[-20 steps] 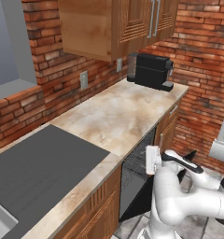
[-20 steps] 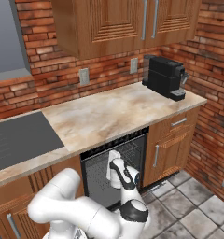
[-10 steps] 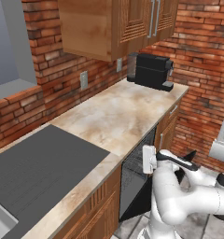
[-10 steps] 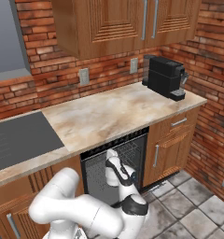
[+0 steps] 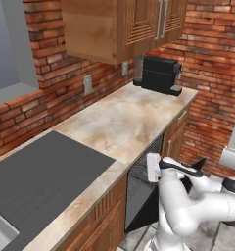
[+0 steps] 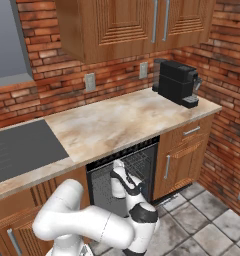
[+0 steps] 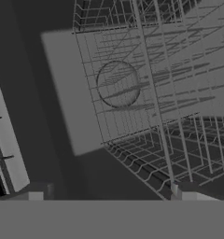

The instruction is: Open the dishwasher door and pull out the top rack.

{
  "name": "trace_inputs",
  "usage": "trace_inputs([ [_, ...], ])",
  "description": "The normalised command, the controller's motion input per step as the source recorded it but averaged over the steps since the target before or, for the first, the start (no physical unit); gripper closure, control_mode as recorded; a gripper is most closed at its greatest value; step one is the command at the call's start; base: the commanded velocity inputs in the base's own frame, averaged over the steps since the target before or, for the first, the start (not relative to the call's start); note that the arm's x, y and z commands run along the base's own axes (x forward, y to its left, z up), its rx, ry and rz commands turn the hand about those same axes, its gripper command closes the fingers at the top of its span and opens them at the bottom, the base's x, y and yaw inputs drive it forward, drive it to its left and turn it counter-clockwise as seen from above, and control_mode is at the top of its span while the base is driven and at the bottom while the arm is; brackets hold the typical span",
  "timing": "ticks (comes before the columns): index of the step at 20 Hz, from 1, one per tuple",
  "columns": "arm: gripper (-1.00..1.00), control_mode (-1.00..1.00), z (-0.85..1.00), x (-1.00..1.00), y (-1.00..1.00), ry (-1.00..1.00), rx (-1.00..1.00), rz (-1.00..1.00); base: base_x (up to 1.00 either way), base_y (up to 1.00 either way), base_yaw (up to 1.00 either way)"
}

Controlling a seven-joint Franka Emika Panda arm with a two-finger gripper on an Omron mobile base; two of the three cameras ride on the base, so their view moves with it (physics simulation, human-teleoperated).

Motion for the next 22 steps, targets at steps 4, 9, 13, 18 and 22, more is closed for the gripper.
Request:
trace_inputs([
  [4,-1.0,-1.0,-0.44,0.12,0.0,0.0,0.0,-0.03,0.0,0.0,0.0],
  [9,-1.0,-1.0,-0.45,0.1,0.0,0.0,0.0,-0.02,0.0,0.0,0.0],
  [13,-1.0,-1.0,-0.43,0.08,0.0,0.0,0.0,-0.02,0.0,0.0,0.0],
  [18,-1.0,-1.0,-0.44,0.09,0.0,0.0,0.0,-0.01,0.0,0.0,0.0],
  [22,-1.0,-1.0,-0.5,0.02,-0.07,0.0,0.03,0.0,0.0,0.0,0.0],
])
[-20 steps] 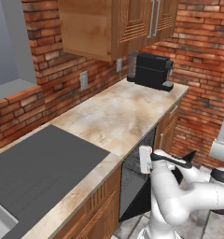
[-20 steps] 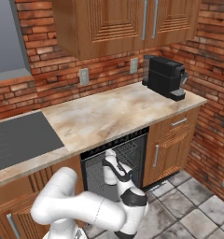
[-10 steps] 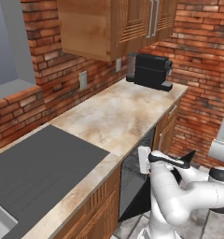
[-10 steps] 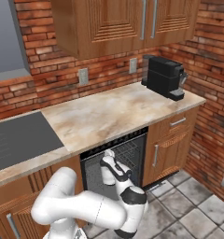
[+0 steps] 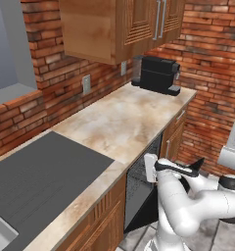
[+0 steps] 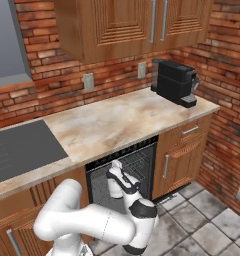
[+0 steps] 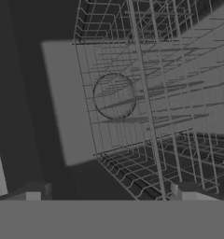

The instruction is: Open the dishwasher door and pull out the top rack.

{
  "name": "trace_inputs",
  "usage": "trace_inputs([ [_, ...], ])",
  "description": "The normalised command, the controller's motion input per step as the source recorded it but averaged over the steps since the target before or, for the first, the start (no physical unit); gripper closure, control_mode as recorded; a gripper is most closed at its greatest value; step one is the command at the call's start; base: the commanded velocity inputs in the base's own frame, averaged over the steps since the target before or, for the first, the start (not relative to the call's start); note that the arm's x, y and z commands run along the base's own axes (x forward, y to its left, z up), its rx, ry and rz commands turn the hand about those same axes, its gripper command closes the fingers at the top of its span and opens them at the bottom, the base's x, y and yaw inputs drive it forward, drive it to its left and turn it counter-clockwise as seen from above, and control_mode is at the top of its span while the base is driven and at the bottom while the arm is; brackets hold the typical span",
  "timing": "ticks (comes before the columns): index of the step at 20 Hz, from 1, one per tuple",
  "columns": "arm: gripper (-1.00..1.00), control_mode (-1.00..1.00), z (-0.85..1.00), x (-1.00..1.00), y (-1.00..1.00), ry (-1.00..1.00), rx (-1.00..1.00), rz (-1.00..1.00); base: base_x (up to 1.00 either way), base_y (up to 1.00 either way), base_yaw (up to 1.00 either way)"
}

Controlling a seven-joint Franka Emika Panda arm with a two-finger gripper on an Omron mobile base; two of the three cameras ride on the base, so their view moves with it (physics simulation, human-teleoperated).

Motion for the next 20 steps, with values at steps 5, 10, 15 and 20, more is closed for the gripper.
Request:
trace_inputs([
  [5,-1.0,-1.0,-0.5,0.0,-0.24,0.0,0.09,0.0,0.0,0.0,0.0],
  [10,-1.0,-1.0,-0.42,0.0,-0.35,0.0,0.14,-0.01,0.0,0.0,0.0],
  [15,-1.0,-1.0,-0.38,0.0,-0.26,0.0,0.13,-0.01,0.0,0.0,0.0],
  [20,-1.0,-1.0,-0.37,0.0,-0.05,0.0,0.11,-0.01,0.0,0.0,0.0],
])
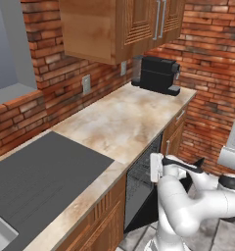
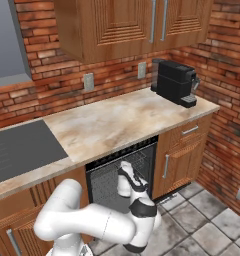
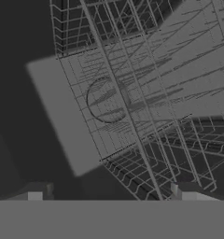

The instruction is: Open the dishwasher door and pull out the top rack.

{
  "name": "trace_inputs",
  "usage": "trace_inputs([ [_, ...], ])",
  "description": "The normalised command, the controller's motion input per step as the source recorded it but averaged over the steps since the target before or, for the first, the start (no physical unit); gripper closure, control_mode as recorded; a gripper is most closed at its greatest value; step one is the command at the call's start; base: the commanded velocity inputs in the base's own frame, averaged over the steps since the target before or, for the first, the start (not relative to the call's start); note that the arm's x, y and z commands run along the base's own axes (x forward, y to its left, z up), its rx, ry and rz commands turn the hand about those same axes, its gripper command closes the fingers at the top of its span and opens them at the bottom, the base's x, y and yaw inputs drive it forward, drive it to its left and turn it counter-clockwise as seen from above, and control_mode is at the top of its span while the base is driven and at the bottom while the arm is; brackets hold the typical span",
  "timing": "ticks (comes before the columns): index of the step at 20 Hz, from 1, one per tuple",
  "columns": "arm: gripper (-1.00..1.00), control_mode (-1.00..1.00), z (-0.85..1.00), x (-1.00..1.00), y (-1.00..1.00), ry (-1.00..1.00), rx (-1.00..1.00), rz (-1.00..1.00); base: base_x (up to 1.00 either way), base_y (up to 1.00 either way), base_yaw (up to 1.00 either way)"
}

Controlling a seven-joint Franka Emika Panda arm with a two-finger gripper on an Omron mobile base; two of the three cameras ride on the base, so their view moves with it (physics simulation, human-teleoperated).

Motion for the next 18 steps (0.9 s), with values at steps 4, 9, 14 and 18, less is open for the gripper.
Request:
trace_inputs([
  [4,-1.0,-1.0,-0.41,0.07,0.0,0.0,0.09,-0.01,0.0,0.0,0.0],
  [9,-1.0,-1.0,-0.42,0.12,0.0,0.0,0.09,-0.01,0.0,0.0,0.0],
  [14,-1.0,-1.0,-0.45,0.15,0.0,0.0,0.1,-0.01,0.0,0.0,0.0],
  [18,-1.0,-1.0,-0.52,0.12,0.0,0.01,0.1,-0.01,0.0,0.0,0.0],
])
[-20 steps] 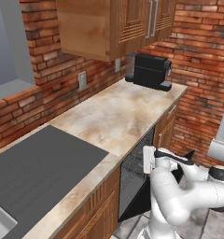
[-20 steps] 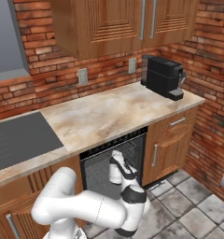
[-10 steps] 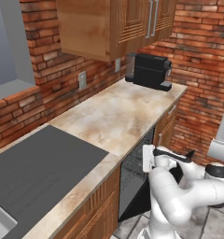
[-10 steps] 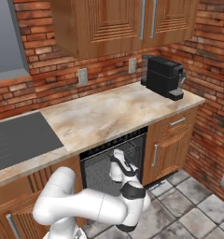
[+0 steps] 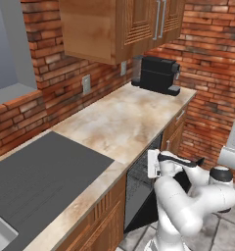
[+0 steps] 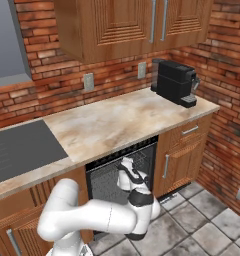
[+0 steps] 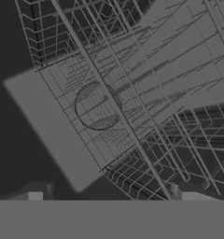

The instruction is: Open the dishwasher door and pull out the top rack.

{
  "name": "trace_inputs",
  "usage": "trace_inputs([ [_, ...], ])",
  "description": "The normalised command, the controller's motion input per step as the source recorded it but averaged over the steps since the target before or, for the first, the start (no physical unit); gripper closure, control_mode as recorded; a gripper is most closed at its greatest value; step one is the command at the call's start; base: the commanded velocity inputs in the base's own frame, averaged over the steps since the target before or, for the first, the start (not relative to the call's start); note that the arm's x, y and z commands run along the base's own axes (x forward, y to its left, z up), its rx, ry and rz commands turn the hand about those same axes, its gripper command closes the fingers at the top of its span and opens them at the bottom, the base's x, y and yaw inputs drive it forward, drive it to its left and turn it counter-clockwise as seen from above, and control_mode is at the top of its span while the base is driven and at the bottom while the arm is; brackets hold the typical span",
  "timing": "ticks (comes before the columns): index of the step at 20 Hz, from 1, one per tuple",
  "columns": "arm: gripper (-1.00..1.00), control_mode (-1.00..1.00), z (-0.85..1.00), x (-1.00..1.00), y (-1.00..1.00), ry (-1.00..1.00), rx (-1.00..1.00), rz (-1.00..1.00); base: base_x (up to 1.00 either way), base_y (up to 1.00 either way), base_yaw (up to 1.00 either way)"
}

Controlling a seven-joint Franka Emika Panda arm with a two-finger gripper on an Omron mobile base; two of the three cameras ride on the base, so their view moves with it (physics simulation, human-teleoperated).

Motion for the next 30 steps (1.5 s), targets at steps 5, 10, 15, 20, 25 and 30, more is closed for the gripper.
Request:
trace_inputs([
  [5,-1.0,-1.0,-0.61,0.05,0.0,0.03,0.1,-0.01,0.0,0.0,0.0],
  [10,-1.0,-1.0,-0.69,0.01,0.0,0.05,0.11,-0.01,0.0,0.0,0.0],
  [15,-1.0,-1.0,-0.69,0.03,0.0,0.06,0.11,-0.01,0.0,0.0,0.0],
  [20,-1.0,-1.0,-0.76,0.01,0.0,0.09,0.13,-0.01,0.0,0.0,0.0],
  [25,-1.0,-1.0,-0.79,0.0,-0.06,0.14,0.19,-0.02,0.0,0.0,0.0],
  [30,-1.0,-1.0,-0.79,0.0,-0.16,0.15,0.23,-0.02,0.0,0.0,0.0],
])
